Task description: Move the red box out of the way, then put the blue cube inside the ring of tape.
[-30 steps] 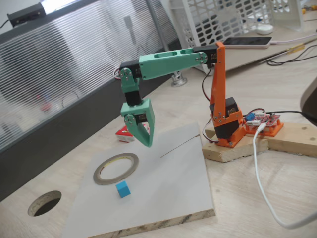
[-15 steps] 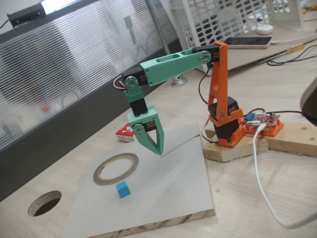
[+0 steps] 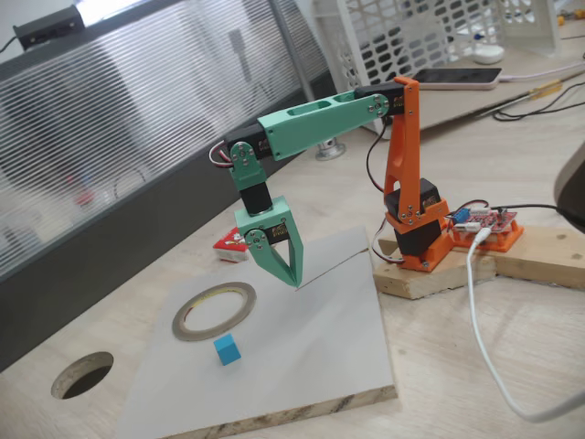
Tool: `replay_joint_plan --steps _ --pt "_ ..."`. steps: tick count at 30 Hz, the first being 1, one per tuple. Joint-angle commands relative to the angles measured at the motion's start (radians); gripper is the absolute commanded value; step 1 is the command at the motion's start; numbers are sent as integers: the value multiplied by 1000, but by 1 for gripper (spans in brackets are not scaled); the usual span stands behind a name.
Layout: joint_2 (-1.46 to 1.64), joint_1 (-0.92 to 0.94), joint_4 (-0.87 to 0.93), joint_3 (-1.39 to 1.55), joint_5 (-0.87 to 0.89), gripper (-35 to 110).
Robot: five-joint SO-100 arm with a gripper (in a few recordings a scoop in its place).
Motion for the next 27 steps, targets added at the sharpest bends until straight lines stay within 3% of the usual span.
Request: replay_joint_plan --steps 1,20,27 --pt "32 8 11 -8 3 1" --pt "-34 40 9 -18 5 0" --pt "-232 37 20 -295 5 0"
